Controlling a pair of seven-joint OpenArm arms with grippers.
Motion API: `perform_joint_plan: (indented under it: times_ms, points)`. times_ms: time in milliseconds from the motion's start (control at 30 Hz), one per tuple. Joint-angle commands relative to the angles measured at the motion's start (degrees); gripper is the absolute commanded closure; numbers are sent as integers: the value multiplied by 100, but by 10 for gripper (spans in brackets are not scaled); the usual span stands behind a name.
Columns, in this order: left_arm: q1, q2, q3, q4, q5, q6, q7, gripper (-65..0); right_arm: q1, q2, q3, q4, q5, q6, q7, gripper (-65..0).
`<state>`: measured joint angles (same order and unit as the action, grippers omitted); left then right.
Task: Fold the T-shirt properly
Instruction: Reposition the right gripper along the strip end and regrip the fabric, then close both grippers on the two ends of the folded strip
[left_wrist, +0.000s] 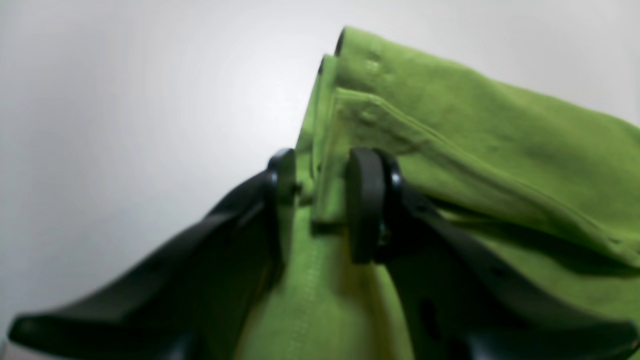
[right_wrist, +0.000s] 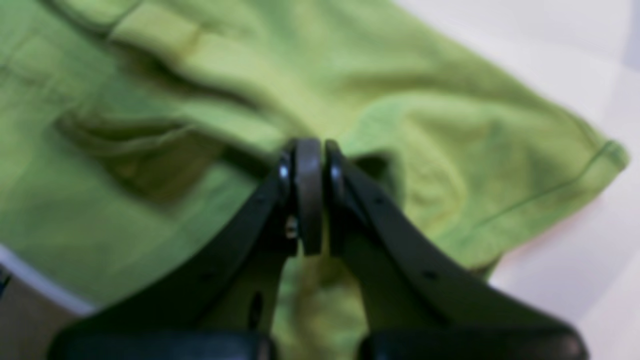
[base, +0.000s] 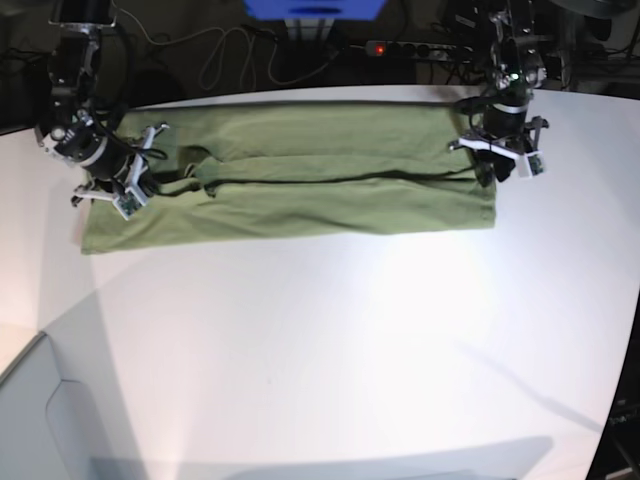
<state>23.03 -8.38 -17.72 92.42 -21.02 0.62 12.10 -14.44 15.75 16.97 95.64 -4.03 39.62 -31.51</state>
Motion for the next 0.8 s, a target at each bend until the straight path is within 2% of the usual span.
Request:
perform_joint_plan:
  times_ms: [0, 167, 333, 567, 767]
  points:
    - [5, -45, -18, 107, -13, -23, -142, -177, -117, 82, 39, 226, 91, 38, 105, -1]
    - [5, -45, -18, 107, -13, -49, -142, -177, -556, 232, 83, 990, 91, 38, 105, -1]
    - [5, -45, -18, 116, -13, -49, -142, -177, -266, 197, 505, 1360, 91, 38, 105, -1]
    - [102, -45, -18, 371, -13, -58, -142, -177, 921, 214, 496, 67, 91, 38, -528, -1]
    - [181, -45, -18, 784, -13, -58, -142, -177, 991, 241, 479, -706, 91, 38, -555, -1]
